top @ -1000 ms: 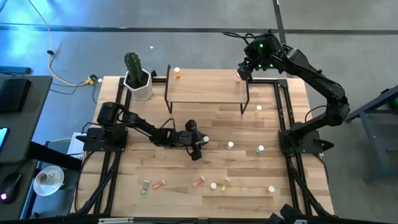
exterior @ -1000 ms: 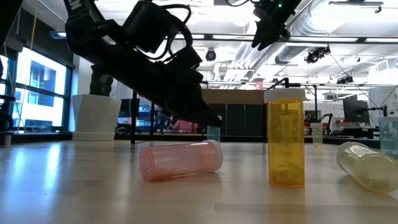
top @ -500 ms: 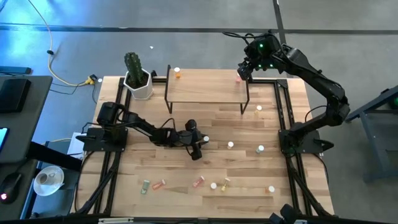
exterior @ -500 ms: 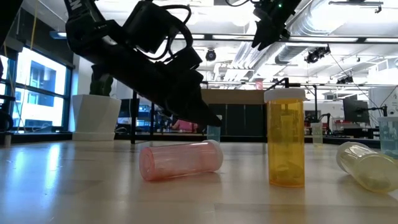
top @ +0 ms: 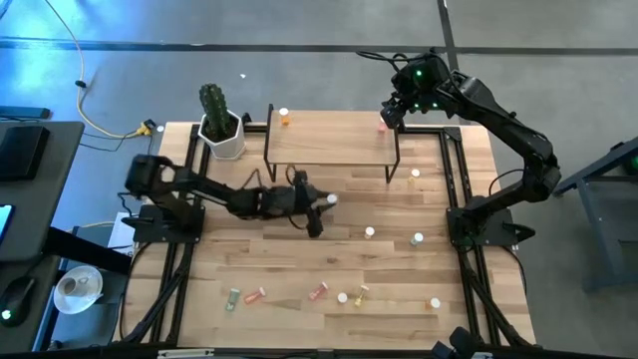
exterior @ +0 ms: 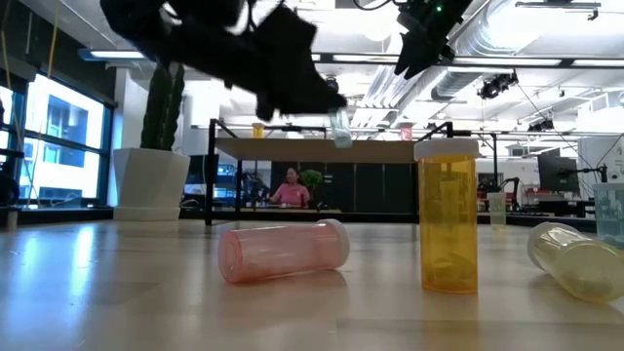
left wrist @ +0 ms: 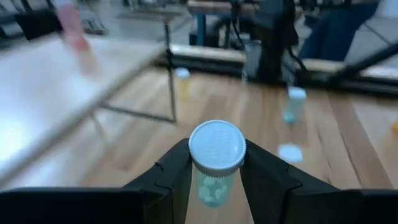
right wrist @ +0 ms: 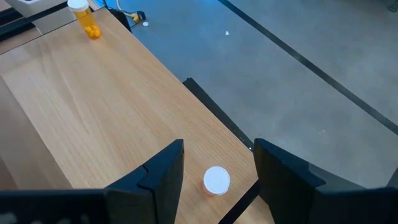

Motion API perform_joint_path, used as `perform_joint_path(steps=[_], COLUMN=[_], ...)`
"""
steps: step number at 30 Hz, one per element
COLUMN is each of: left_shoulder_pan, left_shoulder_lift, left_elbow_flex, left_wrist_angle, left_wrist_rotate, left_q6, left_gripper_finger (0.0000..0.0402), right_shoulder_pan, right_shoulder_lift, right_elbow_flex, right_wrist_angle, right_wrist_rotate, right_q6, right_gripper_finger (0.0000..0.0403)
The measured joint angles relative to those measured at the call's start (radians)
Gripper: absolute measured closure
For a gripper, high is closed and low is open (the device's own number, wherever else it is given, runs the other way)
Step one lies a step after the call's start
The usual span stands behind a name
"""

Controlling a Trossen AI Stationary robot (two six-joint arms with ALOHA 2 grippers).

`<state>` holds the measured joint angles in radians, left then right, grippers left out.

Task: Pick and place medicine bottles onto shelf by color
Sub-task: Put the middle blue pill bottle on the shelf

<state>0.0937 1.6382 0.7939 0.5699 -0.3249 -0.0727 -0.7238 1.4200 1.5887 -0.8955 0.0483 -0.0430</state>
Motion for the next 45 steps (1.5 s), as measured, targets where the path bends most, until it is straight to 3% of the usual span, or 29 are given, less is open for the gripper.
perform_joint_path(steps=[9,16,19,32,45], left_shoulder_pan=[0.221,0.383,0.426,0.502,0.536], left_shoulder_lift=[-0.203,-0.181,-0.166,-0.08,-0.03], left_elbow_flex=[0.04,0.212,0.234,0.237,0.261], left_wrist_angle=[-0.065,-0.382,-0.419,-0.363,-0.363], left_wrist_rotate=[-0.044,-0.023,-0.016,0.033,-0.001], left_q6=[0.155,0.1,0.063,-0.003,0.031], left_gripper_finger=[0.0287,0.0287,0.0287,0.0287,0.0287], right_shoulder_pan=[0.0,0.0,0.0,0.0,0.0], right_shoulder_lift=[0.0,0.0,0.0,0.0,0.0], right_elbow_flex=[0.0,0.0,0.0,0.0,0.0], right_wrist_angle=[0.0,0.0,0.0,0.001,0.001], right_wrist_rotate=[0.0,0.0,0.0,0.0,0.0], right_q6=[-0.001,0.001,0.001,0.001,0.001], right_gripper_finger=[0.0217,0.0217,0.0217,0.0217,0.0217])
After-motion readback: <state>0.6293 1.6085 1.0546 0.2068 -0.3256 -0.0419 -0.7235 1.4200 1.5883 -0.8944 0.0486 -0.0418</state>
